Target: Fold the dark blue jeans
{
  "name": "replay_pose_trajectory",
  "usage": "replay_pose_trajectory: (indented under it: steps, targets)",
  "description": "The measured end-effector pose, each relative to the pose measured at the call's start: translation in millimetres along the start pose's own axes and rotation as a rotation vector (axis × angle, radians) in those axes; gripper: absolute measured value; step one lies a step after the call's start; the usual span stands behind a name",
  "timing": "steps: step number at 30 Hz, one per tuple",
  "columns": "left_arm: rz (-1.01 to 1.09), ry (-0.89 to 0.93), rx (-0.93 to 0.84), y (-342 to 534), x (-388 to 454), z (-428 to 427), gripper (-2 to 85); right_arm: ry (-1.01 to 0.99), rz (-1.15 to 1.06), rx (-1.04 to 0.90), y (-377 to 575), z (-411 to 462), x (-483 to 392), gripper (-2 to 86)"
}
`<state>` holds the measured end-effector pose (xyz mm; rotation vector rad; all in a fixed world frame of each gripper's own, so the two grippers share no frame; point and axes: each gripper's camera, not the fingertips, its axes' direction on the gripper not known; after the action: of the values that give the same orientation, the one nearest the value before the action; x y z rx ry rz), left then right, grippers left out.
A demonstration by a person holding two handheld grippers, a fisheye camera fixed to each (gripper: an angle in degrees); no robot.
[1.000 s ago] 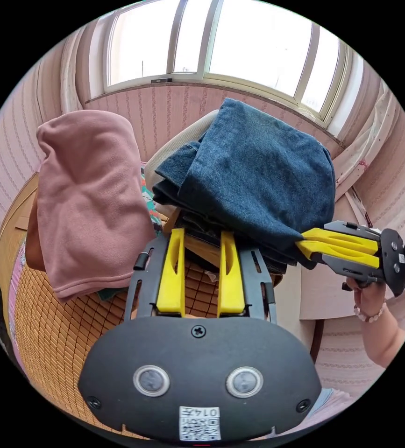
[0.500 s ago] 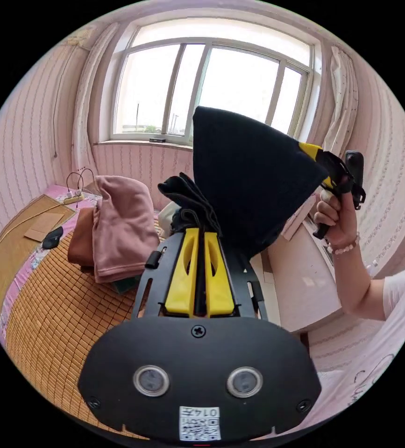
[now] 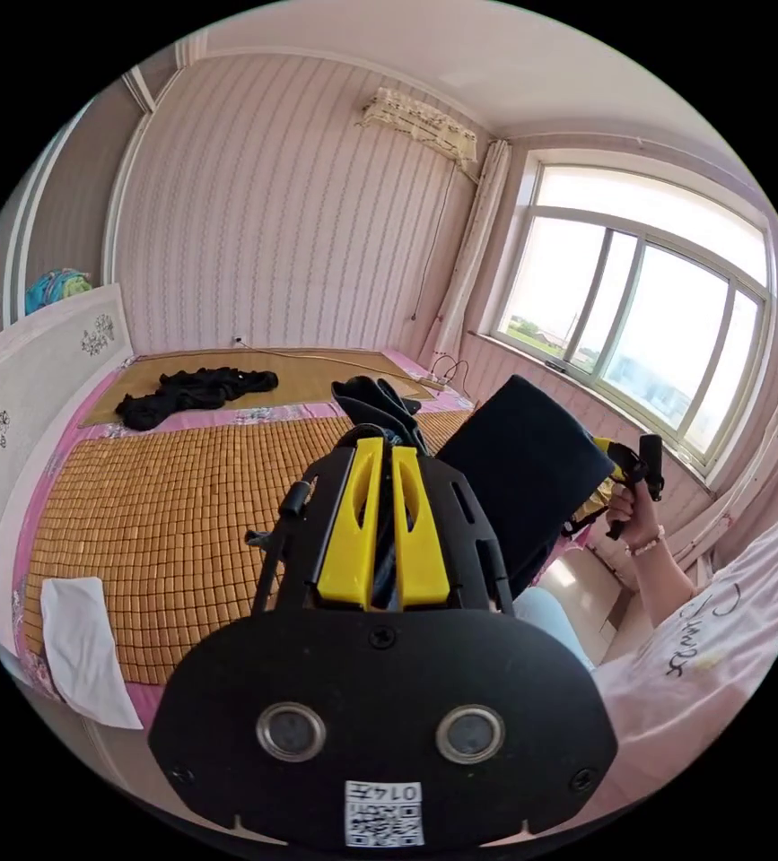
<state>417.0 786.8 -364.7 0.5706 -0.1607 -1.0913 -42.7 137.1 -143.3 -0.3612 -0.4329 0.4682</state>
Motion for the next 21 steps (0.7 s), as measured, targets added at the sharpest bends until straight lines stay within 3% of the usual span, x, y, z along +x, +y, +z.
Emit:
replay_pose_trajectory:
  steps: [5,8,9,14,19,21]
  targets:
    - [-0.117,-0.079,-0.195,68.1,-53.2,1.9,-0.8,0.341,0.33,-0.247,58.7,67.2,105.0,1.3]
    - [-0.242,-0.118,-0.38,128.5,-83.5,30.5,-0.8,0.299,0.415,-0.293,76.6,114.2,131.0,4.0]
    - [-0.289,-0.103,-0.399,143.3,-90.9,29.5,-0.8,0.226,0.425,-0.335,77.1,146.5,134.6,9.1]
    - [-0.36,-0.029,-0.304,149.7,-100.3,-6.3,-0.7,-0.003,0.316,-0.717,71.8,318.1,119.5,18.6]
    - [-0.397,-0.013,-0.265,139.3,-107.9,-35.8,-0.6,0.176,0.21,-0.898,73.8,430.0,127.6,20.2]
    - [-0.42,-0.021,-0.249,135.3,-113.7,-51.2,-0.6,0.377,0.17,-0.955,76.9,449.6,142.5,20.4]
